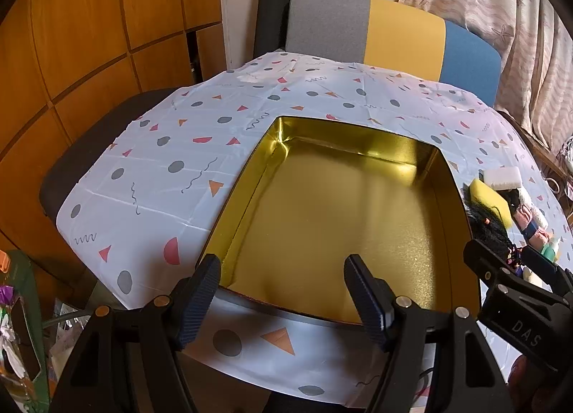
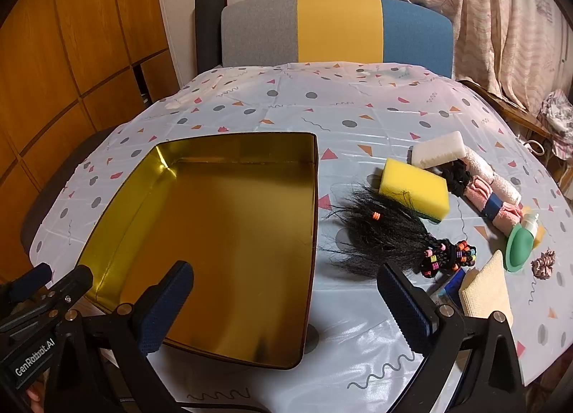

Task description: Organize rigid objects

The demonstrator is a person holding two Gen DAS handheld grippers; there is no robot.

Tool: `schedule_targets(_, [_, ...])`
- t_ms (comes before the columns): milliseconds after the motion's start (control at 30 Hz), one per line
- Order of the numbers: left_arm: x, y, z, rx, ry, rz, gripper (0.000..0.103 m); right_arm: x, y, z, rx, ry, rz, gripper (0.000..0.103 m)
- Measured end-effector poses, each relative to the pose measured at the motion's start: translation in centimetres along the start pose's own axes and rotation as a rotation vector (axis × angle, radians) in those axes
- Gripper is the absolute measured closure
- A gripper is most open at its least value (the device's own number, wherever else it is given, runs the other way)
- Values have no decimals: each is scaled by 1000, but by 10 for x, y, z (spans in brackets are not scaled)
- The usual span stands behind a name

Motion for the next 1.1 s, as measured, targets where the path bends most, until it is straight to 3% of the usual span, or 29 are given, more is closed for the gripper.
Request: schedule_targets(1100, [4, 4, 0, -1, -11, 13, 30, -1, 0, 0, -1, -1, 1, 0])
Point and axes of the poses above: each gripper's, at about its wrist camera, not at the fingertips, and x roughly the way its jaws point, z to its left, y to its underside, the point moved 1 cm from there along x, roughly the way its jaws point, and after that the axes turned 8 degrees about z, right-handed, at the moved point
